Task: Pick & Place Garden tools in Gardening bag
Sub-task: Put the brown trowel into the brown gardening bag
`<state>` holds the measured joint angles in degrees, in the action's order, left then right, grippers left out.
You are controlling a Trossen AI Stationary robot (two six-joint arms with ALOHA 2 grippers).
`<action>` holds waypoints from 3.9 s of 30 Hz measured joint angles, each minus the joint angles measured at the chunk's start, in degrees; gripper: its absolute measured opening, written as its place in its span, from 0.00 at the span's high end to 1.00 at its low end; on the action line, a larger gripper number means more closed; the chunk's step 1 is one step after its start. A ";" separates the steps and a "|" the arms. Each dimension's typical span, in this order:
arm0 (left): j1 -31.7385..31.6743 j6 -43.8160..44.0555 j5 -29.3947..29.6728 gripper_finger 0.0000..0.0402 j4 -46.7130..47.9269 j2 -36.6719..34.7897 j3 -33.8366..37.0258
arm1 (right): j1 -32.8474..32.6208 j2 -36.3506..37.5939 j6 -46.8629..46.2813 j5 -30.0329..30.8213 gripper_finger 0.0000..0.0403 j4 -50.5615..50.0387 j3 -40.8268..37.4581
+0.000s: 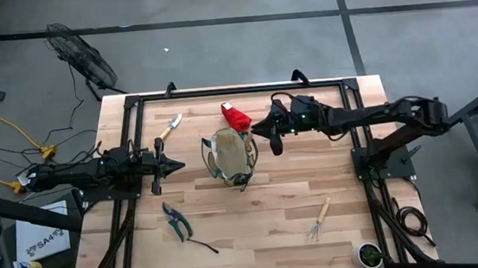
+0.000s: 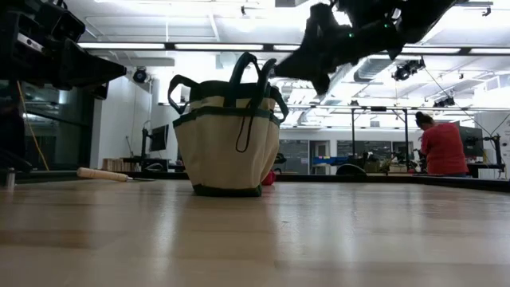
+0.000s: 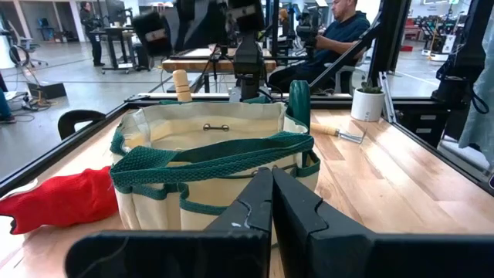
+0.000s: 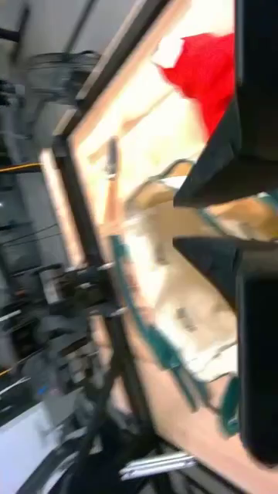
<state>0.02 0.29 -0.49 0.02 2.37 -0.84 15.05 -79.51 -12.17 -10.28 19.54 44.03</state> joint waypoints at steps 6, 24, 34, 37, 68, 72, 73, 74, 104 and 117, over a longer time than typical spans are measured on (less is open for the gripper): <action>-0.01 0.01 0.00 1.00 0.00 0.02 0.00 | -0.04 -0.59 0.03 0.19 0.99 -1.74 0.00; -0.01 0.01 0.00 1.00 0.02 0.00 0.00 | -2.65 -2.13 -0.68 3.81 0.99 -4.94 0.00; -0.01 -0.02 0.02 1.00 0.00 0.00 0.00 | -2.69 6.31 -4.08 2.86 0.99 -14.12 0.00; 0.00 -0.01 0.00 1.00 0.01 0.01 0.00 | -2.56 10.03 -4.08 2.98 0.99 -17.81 0.00; -0.01 1.77 2.03 1.00 -0.99 0.03 0.00 | -2.71 18.39 -12.18 4.36 0.99 -28.01 0.00; -0.01 10.54 10.26 1.00 -1.61 0.02 -2.09 | -2.73 18.39 -12.25 4.36 0.99 -27.99 0.00; -0.01 11.93 12.70 1.00 -1.32 0.13 -3.12 | -2.73 18.39 -12.25 4.36 0.99 -27.97 0.00; -0.01 13.00 15.68 1.00 -1.52 0.11 -4.43 | -2.73 18.39 -12.25 4.36 0.99 -27.97 0.00; -5.71 45.04 38.78 0.74 48.85 39.58 -43.68 | -2.69 18.35 -12.01 4.15 0.99 -31.31 0.00; -29.35 38.81 10.70 0.58 60.58 58.76 -50.23 | -2.69 18.34 -10.10 2.55 0.99 -32.84 0.00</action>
<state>-29.33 39.10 10.21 60.60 61.13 -51.07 12.36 -61.17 -22.27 -7.73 -13.30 44.03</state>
